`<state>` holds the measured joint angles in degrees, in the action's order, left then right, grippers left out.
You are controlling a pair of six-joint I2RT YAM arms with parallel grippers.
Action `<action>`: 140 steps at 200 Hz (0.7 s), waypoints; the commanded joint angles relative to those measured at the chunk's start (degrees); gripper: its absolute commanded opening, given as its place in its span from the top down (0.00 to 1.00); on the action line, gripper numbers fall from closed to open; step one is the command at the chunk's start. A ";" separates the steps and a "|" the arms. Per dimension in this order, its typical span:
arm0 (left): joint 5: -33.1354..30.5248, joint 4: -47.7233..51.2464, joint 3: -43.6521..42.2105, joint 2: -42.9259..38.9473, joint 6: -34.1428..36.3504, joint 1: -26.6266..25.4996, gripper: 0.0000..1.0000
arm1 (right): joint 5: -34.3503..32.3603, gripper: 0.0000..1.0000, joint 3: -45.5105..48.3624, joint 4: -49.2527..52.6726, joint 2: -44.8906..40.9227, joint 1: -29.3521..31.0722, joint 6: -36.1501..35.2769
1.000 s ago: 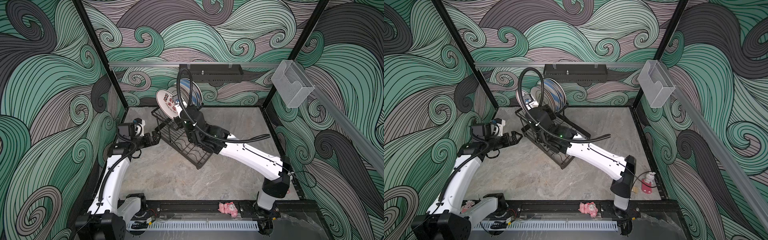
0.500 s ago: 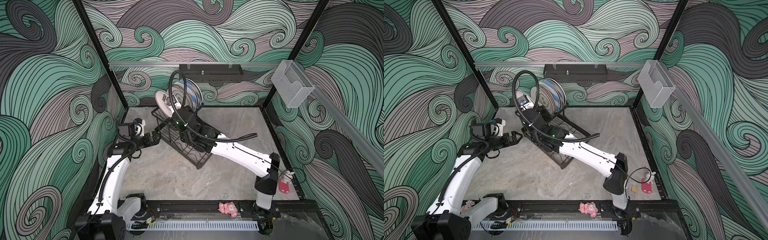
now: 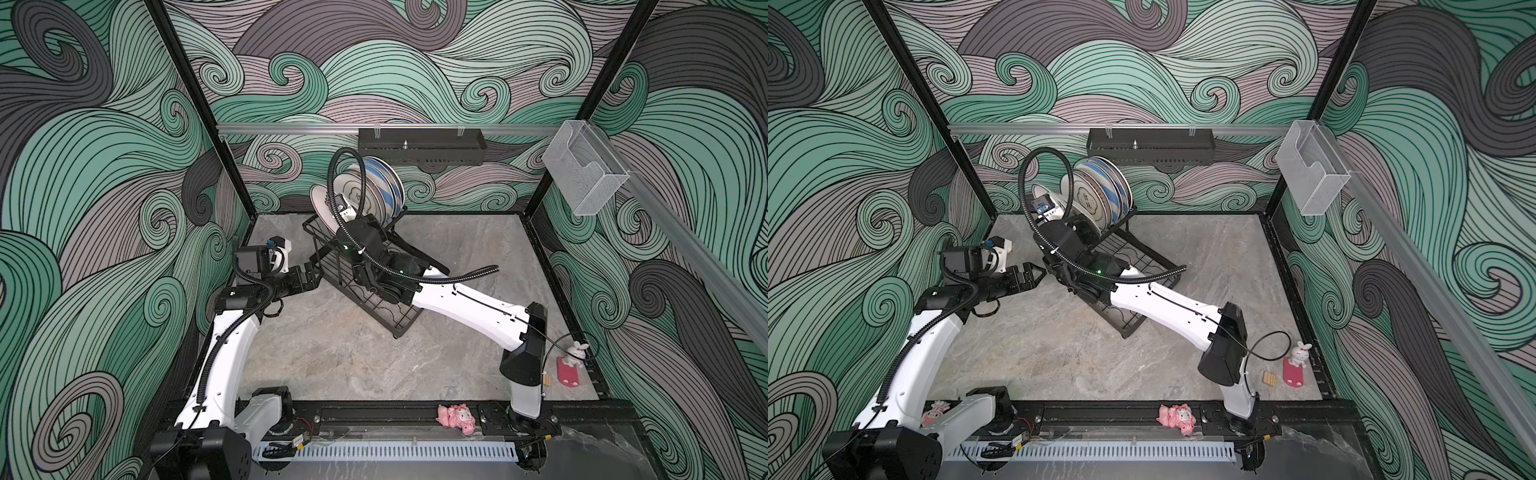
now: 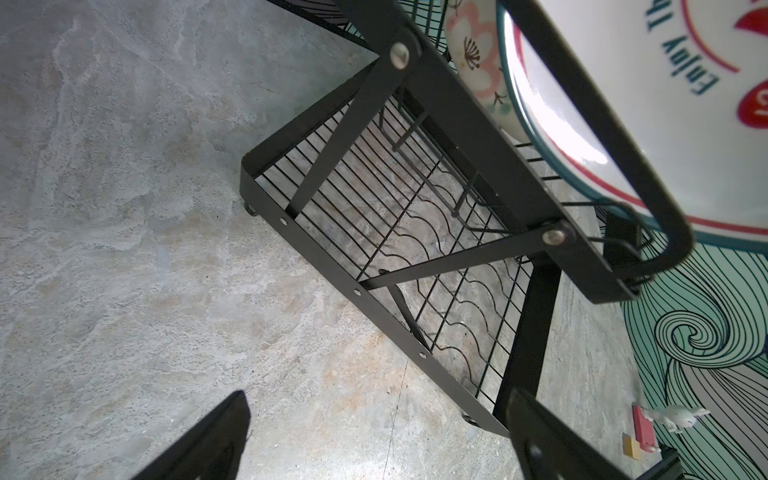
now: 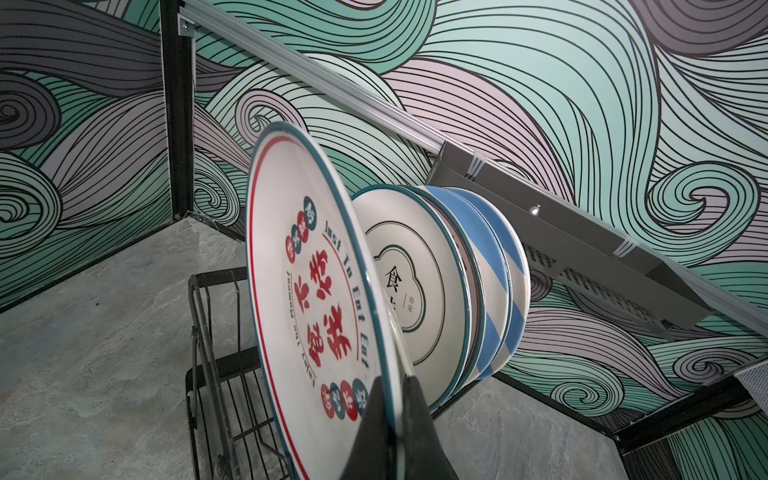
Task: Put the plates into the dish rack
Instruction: 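Lower the white lettered plate into the rack slot in front of the cream plate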
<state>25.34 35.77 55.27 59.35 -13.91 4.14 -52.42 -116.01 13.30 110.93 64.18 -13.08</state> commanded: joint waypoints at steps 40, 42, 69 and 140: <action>1.38 0.09 0.55 -0.98 0.27 0.58 0.02 | -1.66 1.00 -1.87 -1.52 1.29 0.33 2.71; 1.38 0.09 0.55 -0.99 0.29 0.60 0.02 | -1.68 1.00 -1.88 -1.46 1.36 0.33 2.71; 1.36 0.09 0.46 -1.08 0.23 0.58 0.01 | -1.77 1.00 -1.86 -0.65 2.24 0.33 3.19; 1.29 0.15 0.37 -1.27 0.43 0.52 0.01 | -1.72 1.00 -2.60 0.63 4.45 -0.01 3.91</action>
<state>26.02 35.77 55.27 59.33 -13.93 4.14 -52.97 -116.09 14.20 114.69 64.03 -10.72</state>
